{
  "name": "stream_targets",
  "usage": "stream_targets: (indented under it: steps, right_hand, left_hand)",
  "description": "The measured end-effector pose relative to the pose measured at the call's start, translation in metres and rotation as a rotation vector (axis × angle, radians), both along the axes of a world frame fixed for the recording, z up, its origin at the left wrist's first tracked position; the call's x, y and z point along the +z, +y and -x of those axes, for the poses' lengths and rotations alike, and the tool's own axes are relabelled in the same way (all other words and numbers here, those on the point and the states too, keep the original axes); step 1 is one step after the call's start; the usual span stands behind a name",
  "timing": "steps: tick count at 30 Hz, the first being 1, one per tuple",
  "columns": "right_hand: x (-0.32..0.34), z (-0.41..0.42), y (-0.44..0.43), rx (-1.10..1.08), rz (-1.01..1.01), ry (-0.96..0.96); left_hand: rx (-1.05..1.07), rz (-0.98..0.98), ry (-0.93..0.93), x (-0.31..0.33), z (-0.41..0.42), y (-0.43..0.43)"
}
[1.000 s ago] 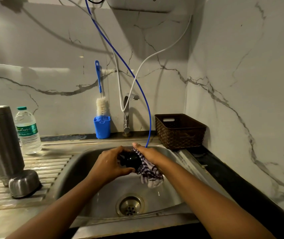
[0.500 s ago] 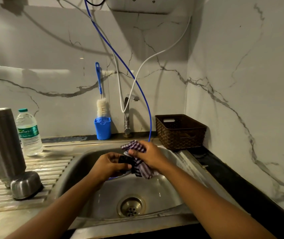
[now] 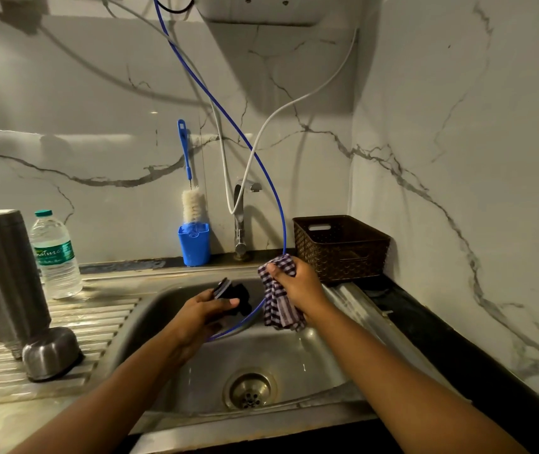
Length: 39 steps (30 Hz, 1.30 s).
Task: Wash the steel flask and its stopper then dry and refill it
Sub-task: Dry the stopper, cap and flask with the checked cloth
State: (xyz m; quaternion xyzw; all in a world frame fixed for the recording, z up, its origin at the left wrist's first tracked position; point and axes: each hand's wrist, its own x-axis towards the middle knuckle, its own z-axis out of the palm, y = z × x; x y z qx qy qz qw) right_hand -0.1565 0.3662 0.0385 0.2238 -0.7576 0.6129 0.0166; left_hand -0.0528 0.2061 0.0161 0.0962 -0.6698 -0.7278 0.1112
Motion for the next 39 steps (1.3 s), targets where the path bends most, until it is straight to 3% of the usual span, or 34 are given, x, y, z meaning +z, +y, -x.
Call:
stream_targets:
  steps: [6,10,14,24,28,31,34,36,38,39]
  right_hand:
    - [-0.001,-0.012,-0.007,0.214,0.123,-0.343]
    - [-0.013,-0.020,-0.017,0.358,0.170,-0.452]
    - [-0.010,-0.019,-0.013,0.320,0.215,-0.395]
    - [-0.006,-0.025,-0.018,0.140,-0.087,0.077]
    - [-0.004,-0.022,-0.017,0.152,-0.066,-0.029]
    - [0.001,-0.018,-0.008,0.072,0.056,-0.126]
    - [0.011,-0.004,0.009,-0.092,0.197,-0.112]
    - [0.011,0.004,0.017,-0.150,0.213,-0.100]
    - [0.005,0.005,0.017,-0.150,0.179,-0.118]
    - [0.002,0.004,0.015,-0.136,0.153,-0.114]
  left_hand:
    - [-0.025,-0.099,0.125,-0.001,-0.001,-0.004]
    - [0.025,0.039,0.159,0.001,-0.002,-0.003]
    - [0.096,0.288,0.149,-0.001,-0.001,-0.004]
    - [0.036,0.215,0.046,0.000,0.001,-0.003]
    - [0.034,0.390,0.058,0.007,-0.003,-0.004]
    - [0.171,0.770,0.117,0.013,-0.005,-0.008]
    - [0.316,0.679,0.270,0.025,-0.010,-0.016]
    - [0.324,0.676,0.168,0.027,-0.012,-0.022]
    - [0.331,0.875,-0.088,0.024,-0.016,-0.020]
    - [0.342,0.979,-0.126,0.022,-0.016,-0.022]
